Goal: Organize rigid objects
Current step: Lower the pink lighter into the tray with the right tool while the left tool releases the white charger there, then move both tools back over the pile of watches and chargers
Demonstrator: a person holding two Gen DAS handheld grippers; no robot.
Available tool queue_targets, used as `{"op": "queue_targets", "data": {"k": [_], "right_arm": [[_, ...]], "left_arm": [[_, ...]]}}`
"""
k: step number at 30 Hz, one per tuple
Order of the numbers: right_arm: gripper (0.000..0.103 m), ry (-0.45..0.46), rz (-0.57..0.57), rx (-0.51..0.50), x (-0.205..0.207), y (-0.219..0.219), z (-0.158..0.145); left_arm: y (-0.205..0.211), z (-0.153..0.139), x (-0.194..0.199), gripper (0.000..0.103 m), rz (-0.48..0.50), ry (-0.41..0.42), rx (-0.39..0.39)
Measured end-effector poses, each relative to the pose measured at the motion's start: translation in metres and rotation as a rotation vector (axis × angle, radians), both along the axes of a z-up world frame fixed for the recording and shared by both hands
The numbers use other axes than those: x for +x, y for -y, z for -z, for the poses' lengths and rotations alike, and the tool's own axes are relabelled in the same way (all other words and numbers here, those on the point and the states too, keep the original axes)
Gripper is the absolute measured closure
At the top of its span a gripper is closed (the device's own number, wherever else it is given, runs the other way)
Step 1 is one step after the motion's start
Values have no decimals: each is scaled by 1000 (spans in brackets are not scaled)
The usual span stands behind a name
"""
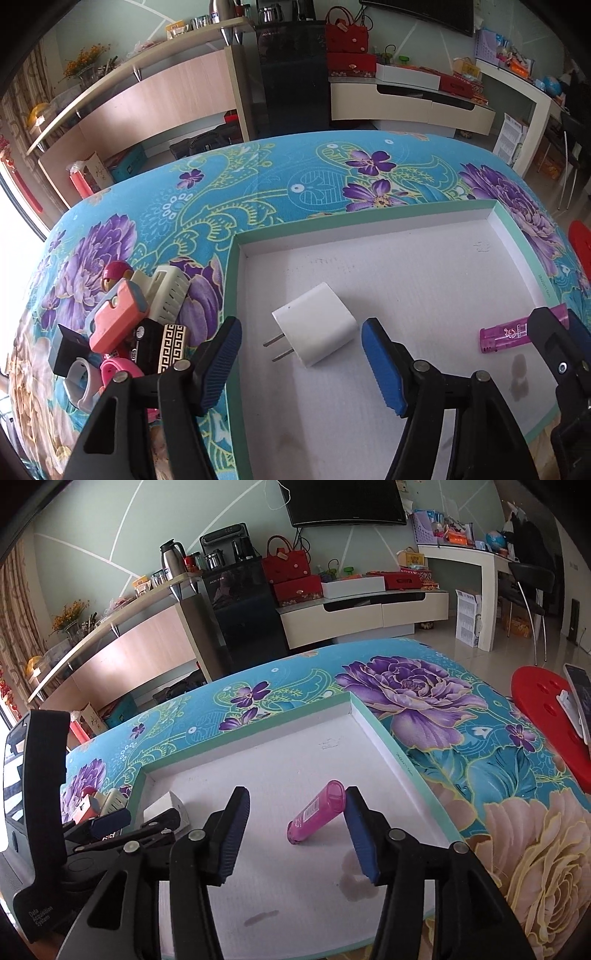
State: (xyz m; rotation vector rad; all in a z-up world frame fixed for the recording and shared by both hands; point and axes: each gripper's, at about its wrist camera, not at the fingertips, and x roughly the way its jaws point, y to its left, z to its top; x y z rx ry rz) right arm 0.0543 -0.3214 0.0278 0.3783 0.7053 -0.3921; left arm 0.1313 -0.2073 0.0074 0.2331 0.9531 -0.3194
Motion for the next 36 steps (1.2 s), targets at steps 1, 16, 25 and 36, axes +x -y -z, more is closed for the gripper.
{"op": "queue_targets", "data": {"k": [1, 16, 25, 36], "right_arm": [[42, -3, -1, -1, 0, 0, 1], [10, -80, 6, 8, 9, 2, 16], [9, -87, -5, -19, 15, -9, 14], [9, -11, -142, -18, 43, -62, 2]], "left_arm": [[-3, -3, 0, 24, -7, 6, -5], [-65, -8, 8, 0, -168, 53, -9], [-111, -4, 10, 0, -254, 47, -51], [-147, -20, 17, 0, -337, 110, -96]]}}
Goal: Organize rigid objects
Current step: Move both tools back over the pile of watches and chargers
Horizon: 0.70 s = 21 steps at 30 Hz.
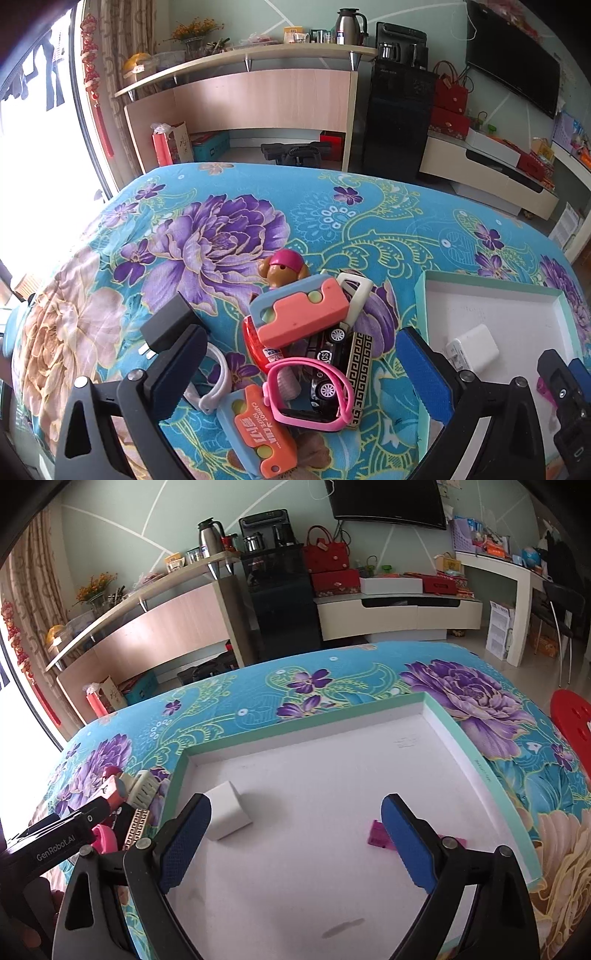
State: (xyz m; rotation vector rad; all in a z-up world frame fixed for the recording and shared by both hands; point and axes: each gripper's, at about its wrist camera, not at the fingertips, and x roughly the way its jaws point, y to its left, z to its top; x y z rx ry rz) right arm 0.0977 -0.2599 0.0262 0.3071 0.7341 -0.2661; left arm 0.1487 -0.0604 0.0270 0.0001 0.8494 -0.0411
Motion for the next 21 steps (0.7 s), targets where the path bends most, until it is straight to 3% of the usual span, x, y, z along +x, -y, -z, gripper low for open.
{"op": "queue_targets", "data": {"k": [5, 12, 21], "right_arm": [[9, 39, -76, 22, 13, -25, 0], [9, 18, -109, 4, 26, -46, 7], [9, -34, -157, -13, 35, -66, 15]], "left_arm": [[-23, -7, 5, 0, -64, 8, -23], [-53, -4, 4, 0, -141, 3, 41], [-90, 5, 1, 0, -179, -52, -7]]}}
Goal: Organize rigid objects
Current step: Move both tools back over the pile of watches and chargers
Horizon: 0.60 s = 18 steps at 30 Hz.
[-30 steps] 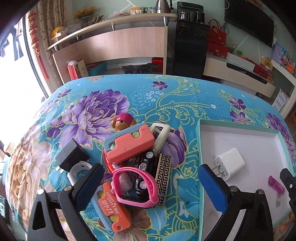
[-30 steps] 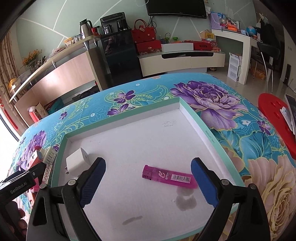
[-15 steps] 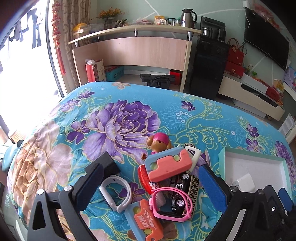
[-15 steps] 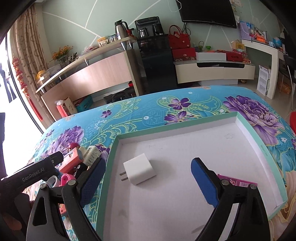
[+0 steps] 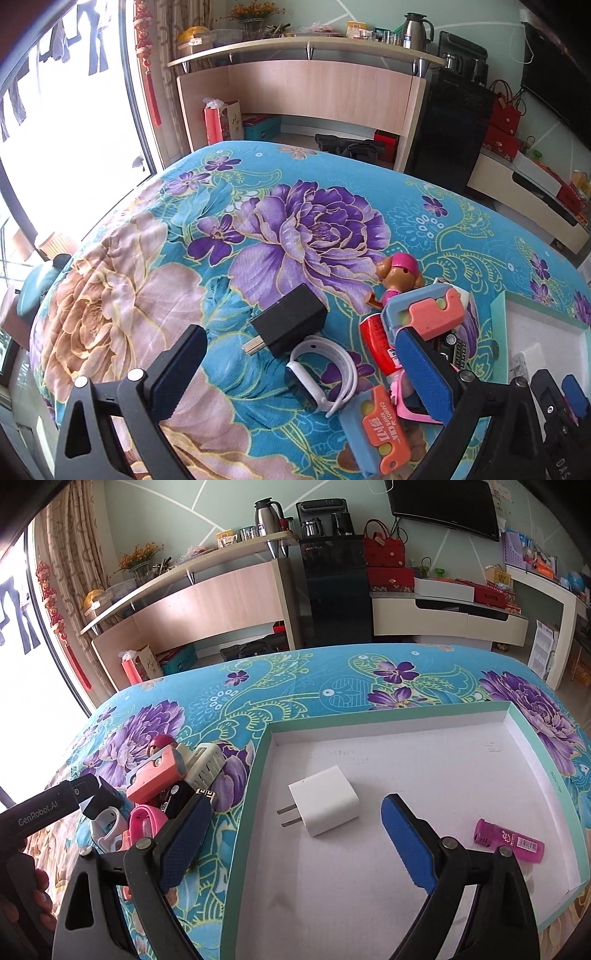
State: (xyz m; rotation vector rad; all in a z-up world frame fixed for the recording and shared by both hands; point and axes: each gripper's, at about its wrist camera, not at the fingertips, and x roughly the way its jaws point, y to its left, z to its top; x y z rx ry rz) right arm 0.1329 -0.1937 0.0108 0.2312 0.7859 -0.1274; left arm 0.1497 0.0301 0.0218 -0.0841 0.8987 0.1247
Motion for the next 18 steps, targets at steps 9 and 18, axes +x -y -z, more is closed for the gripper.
{"op": "queue_targets", "data": {"k": [9, 18], "right_arm": [[9, -8, -95, 0, 11, -44, 2], [9, -31, -212, -32, 23, -101, 11]], "left_arm": [[-52, 8, 1, 0, -74, -45, -75], [-85, 11, -2, 0, -129, -67, -116]]}}
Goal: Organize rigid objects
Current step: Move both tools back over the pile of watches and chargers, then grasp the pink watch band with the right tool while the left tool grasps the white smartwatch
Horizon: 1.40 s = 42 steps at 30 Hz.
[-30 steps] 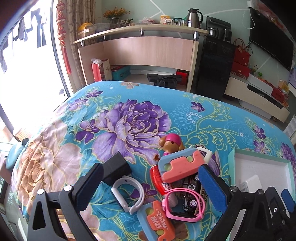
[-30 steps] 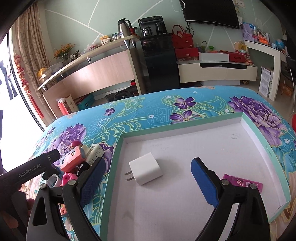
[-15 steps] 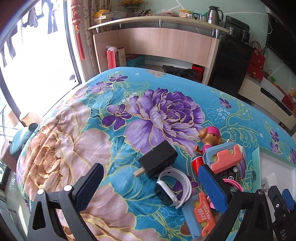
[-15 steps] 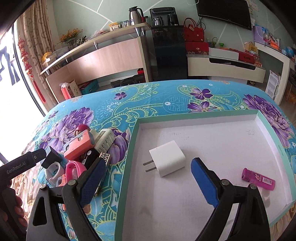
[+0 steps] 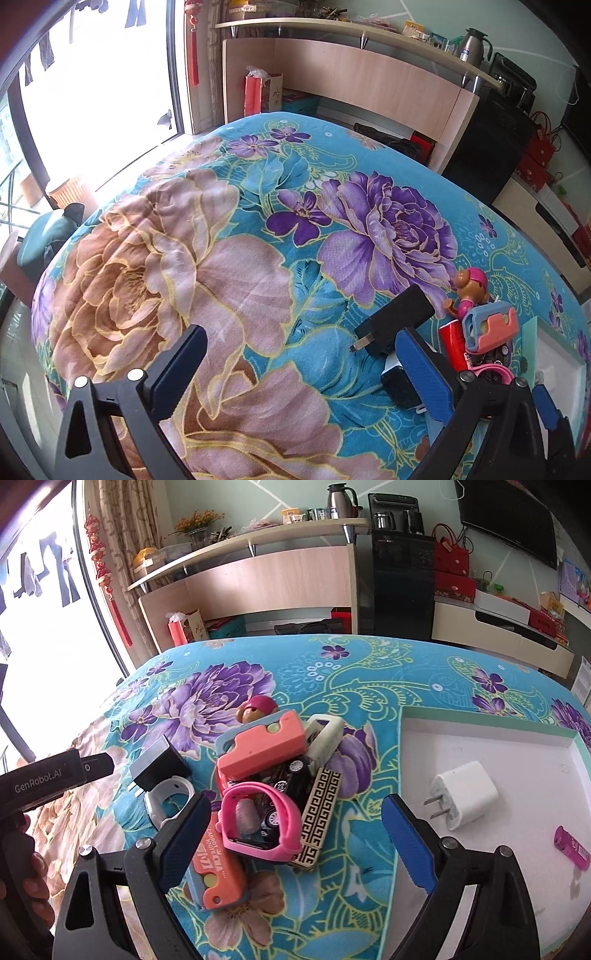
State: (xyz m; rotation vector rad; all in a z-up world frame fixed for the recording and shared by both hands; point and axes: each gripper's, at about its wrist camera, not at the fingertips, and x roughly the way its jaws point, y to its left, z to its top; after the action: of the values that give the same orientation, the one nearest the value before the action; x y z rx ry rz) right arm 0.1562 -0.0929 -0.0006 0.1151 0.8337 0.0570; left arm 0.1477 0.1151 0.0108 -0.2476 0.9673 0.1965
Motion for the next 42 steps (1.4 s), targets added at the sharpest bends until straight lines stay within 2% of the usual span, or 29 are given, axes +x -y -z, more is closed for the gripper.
{"op": "queue_targets", "data": {"k": [8, 12, 26, 28, 40, 42], "right_arm": [[9, -35, -17, -8, 7, -17, 12], [9, -49, -5, -26, 9, -18, 17], [14, -63, 40, -38, 18, -19, 28], [14, -55, 41, -66, 18, -20, 27], [43, -64, -10, -44, 13, -19, 24], [43, -66, -12, -29, 11, -17, 22]], "left_arm": [[15, 12, 5, 0, 77, -40, -50], [28, 16, 7, 0, 120, -57, -44], [38, 26, 10, 0, 130, -96, -47], [41, 27, 11, 0, 136, -101, -48], [56, 31, 13, 0, 179, -113, -79], [59, 32, 14, 0, 183, -118, -74]]}}
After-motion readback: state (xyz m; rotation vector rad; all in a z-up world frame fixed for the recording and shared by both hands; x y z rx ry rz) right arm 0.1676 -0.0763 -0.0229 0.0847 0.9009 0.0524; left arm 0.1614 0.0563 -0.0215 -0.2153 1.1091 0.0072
